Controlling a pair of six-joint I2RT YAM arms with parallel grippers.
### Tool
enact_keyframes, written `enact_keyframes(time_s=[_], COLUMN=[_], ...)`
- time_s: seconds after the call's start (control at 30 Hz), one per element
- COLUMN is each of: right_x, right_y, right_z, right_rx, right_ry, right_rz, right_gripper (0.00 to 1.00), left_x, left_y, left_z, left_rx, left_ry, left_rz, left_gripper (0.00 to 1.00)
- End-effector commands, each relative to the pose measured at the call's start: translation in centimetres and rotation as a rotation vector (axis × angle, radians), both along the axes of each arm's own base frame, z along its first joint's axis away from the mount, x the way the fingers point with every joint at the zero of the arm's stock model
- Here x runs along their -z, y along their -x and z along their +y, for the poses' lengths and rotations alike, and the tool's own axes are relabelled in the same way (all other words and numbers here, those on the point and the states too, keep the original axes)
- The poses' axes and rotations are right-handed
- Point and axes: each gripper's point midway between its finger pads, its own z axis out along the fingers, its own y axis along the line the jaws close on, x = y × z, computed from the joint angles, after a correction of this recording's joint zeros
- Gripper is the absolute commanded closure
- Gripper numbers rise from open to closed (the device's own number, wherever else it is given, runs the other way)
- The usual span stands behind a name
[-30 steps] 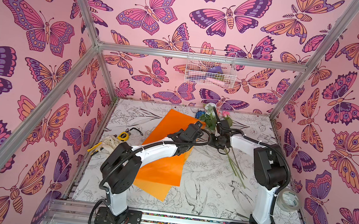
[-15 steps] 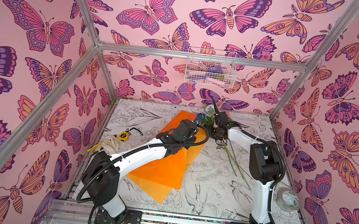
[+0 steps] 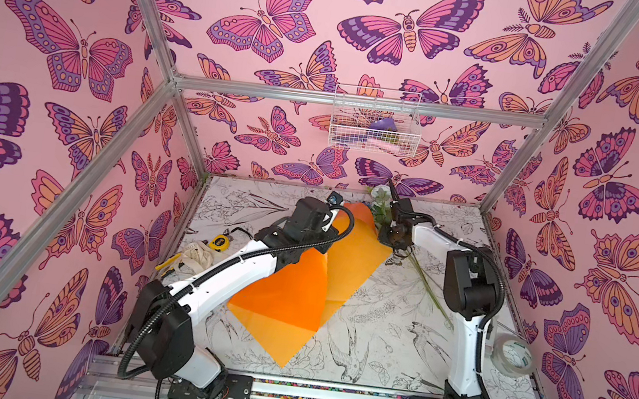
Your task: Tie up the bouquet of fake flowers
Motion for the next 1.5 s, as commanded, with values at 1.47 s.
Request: enact_keyframes(time_s=[1.47], right_x=[3.1], right_y=[14.0], right_z=[7.6], right_rx=[-0.441], right_ry=[0.369], right_rz=[0.221], right_gripper=[0.46], left_x=[2.0], left_y=[-13.9], left_z=[13.4], left_rx=[-0.170], left_ry=[0.655], left_rz=[0.440], left_gripper=[1.00])
